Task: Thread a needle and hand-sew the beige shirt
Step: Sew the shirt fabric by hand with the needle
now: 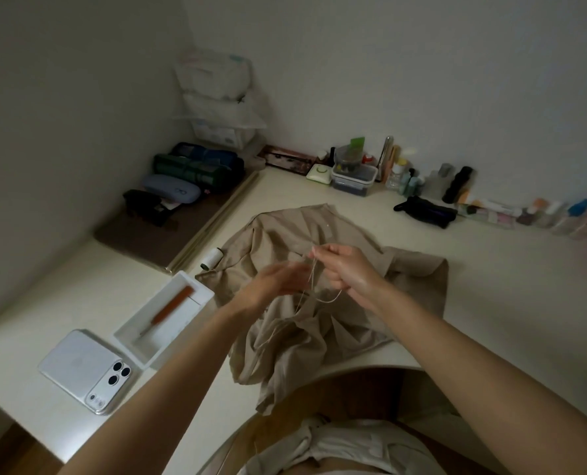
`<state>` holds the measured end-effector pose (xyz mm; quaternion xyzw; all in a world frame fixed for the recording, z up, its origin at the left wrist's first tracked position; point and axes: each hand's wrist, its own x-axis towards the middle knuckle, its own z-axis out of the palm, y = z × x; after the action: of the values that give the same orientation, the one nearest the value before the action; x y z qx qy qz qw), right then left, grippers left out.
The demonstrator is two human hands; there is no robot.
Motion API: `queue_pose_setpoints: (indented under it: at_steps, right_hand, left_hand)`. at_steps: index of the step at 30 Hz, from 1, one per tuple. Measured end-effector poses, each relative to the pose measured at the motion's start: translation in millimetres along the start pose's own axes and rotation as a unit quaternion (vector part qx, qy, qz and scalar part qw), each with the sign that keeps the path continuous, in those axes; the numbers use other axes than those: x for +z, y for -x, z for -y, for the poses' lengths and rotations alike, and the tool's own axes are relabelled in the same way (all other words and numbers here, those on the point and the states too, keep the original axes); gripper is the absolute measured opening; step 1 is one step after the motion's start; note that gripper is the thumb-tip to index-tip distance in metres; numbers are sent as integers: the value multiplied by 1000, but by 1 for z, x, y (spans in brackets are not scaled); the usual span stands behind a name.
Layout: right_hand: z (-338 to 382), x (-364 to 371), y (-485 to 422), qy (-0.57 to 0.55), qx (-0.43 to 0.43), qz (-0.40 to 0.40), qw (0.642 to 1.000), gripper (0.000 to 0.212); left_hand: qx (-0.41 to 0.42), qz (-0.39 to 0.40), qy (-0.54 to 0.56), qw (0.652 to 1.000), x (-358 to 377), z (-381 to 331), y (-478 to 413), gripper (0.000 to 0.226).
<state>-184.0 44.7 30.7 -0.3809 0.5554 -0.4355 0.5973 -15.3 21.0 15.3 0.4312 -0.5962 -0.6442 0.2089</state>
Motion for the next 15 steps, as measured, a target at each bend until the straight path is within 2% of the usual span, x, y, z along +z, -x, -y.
queue_pose_setpoints:
  at_steps: [2,7,10,12,15]
  right_hand:
    - [1,-8,-7,6,-1,-49,999,13]
    - [-7,-41,-27,50,40,-194,979,16]
    - [-18,-61,-32,96,87,-217,968,16]
    - [-24,-68,-33,133,97,-226,960,8]
    - [-31,-72,-35,189,97,-237,948,22]
  left_hand:
    - [5,40,-13,999,4,2,2,30]
    - [29,74,4,997,-3,-2,7,22]
    - [62,83,62,993,-6,-12,10,22]
    - [85,78,103,988,-7,-19,10,21]
    - [119,75,154,978,-6,-31,9,23]
